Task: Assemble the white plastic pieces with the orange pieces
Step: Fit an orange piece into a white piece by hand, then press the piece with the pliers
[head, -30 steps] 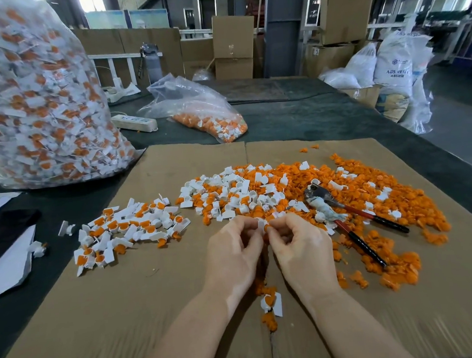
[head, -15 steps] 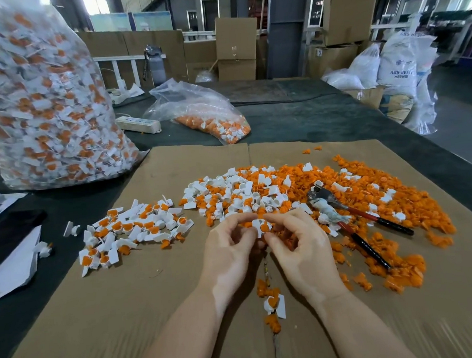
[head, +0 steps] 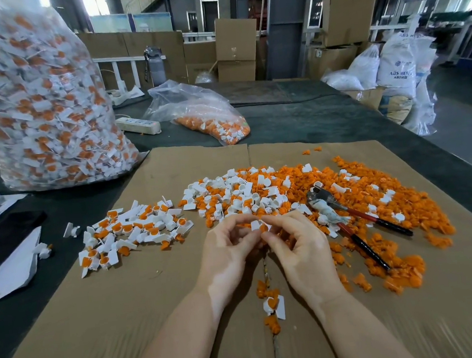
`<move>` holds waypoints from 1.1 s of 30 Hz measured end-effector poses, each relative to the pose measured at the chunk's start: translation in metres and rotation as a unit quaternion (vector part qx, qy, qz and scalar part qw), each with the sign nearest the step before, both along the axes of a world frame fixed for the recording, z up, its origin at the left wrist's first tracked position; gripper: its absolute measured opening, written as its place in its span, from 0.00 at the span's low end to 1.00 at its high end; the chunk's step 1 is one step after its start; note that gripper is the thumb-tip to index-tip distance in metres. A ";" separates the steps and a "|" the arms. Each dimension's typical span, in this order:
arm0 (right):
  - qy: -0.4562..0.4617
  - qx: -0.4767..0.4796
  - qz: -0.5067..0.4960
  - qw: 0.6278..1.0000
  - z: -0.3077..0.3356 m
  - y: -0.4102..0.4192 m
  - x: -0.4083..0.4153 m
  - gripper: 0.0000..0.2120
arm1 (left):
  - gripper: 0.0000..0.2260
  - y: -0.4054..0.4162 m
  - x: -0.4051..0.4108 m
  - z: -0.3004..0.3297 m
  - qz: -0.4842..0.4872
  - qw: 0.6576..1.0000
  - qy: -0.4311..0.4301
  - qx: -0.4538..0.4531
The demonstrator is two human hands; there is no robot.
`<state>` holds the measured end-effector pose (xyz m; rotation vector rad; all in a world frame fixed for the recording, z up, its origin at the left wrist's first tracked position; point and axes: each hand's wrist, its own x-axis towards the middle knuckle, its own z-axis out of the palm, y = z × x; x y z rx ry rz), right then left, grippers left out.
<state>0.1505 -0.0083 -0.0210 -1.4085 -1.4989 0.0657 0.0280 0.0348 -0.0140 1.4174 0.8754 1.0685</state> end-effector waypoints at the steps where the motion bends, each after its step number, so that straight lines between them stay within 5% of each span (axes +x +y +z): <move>1: 0.002 0.000 0.004 1.000 0.000 0.000 0.000 0.10 | 0.09 0.000 0.000 0.000 -0.004 1.000 -0.007 -0.005; 14: -0.009 0.004 0.005 1.000 0.000 0.000 -0.001 0.10 | 0.08 0.000 0.000 0.000 0.003 1.000 -0.014 -0.010; 19: -0.022 -0.013 -0.116 0.993 0.011 -0.003 0.008 0.14 | 0.08 0.002 0.002 0.001 0.015 1.000 0.000 -0.008; 23: -0.094 -0.210 -0.324 0.918 0.031 -0.003 0.045 0.23 | 0.07 0.004 0.002 -0.001 0.016 1.000 0.024 0.003; 27: -0.145 -0.476 -0.329 0.803 0.043 -0.003 0.083 0.29 | 0.07 0.006 0.003 -0.003 0.019 0.999 0.036 0.008; 33: -0.179 -0.484 -0.326 0.792 0.037 0.000 0.094 0.27 | 0.07 0.006 0.004 -0.003 0.030 0.998 0.049 0.013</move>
